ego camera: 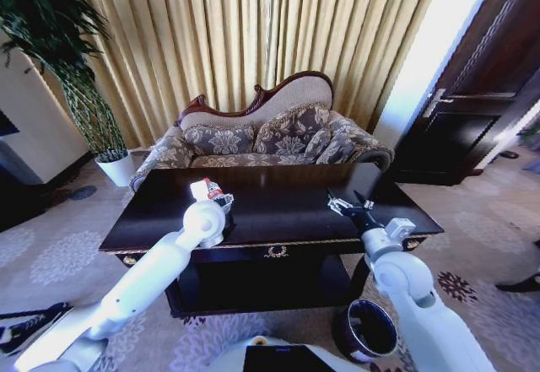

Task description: Move to the front of the table and place the trash on the table into the trash bin.

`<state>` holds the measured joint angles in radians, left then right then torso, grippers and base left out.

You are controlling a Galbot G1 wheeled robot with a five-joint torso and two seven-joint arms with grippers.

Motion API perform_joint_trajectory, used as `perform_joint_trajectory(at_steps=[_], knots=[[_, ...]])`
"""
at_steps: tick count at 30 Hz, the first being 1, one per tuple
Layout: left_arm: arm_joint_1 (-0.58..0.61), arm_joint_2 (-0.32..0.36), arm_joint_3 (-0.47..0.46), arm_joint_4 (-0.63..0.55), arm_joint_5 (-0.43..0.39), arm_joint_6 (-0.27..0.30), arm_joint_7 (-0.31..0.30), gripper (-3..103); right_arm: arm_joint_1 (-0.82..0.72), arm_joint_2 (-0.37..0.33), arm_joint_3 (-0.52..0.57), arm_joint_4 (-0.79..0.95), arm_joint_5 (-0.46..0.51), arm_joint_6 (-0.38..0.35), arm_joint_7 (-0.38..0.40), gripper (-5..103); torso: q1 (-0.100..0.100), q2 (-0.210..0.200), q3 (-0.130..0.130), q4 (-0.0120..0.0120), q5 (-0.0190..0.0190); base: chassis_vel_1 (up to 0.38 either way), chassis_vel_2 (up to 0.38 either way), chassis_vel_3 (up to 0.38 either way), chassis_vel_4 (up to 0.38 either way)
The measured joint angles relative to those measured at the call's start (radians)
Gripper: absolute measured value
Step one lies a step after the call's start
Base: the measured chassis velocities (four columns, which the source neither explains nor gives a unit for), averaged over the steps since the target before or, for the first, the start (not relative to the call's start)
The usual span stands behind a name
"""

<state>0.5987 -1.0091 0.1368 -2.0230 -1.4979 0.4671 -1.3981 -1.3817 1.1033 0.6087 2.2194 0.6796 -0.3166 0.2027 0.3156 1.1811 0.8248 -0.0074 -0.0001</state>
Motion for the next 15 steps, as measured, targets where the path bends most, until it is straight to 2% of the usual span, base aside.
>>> perform_joint_trajectory(at_steps=[3,4,8,10,11,13,15], knots=[[0.004,0.003,-0.006,-0.004,-0.001,0.0,0.0,81,-0.001,0.003,-0.004,0.003,0.0,0.0,0.0,100,0.0,0.0,0.0,0.0,0.0001,0.0,0.0,0.0,0.0],[0.004,0.003,-0.006,-0.004,-0.001,0.0,0.0,81,-0.001,0.003,-0.004,0.003,0.0,0.0,0.0,100,0.0,0.0,0.0,0.0,0.0001,0.0,0.0,0.0,0.0],[0.018,0.004,-0.017,-0.009,-0.001,-0.002,0.01,58,-0.002,0.001,-0.002,0.007,0.0,0.0,0.0,100,0.0,0.0,0.0,0.0,0.0002,0.0,0.0,0.0,0.0],[0.019,0.005,-0.017,-0.01,-0.001,-0.003,0.011,58,-0.002,0.001,-0.001,0.007,0.0,0.0,0.0,100,0.0,0.0,0.0,0.0,0.0002,0.0,0.0,0.0,0.0],[0.021,0.007,-0.018,-0.011,0.001,-0.01,0.014,49,-0.001,-0.001,0.006,0.007,0.001,0.0,0.0,100,0.0,0.0,0.0,0.0,0.0002,0.0,0.0,0.0,0.0],[0.022,0.008,-0.018,-0.011,0.005,-0.014,0.016,49,-0.001,-0.003,0.011,0.007,0.002,0.0,0.0,100,0.0,0.0,0.0,0.0,0.0002,0.0,0.0,0.0,0.0],[0.022,0.014,-0.018,-0.01,0.027,-0.018,0.027,43,-0.002,-0.006,0.018,0.01,0.004,0.001,0.0,100,0.0,0.0,0.0,-0.0001,0.0,0.0,0.0,0.0,0.0]])
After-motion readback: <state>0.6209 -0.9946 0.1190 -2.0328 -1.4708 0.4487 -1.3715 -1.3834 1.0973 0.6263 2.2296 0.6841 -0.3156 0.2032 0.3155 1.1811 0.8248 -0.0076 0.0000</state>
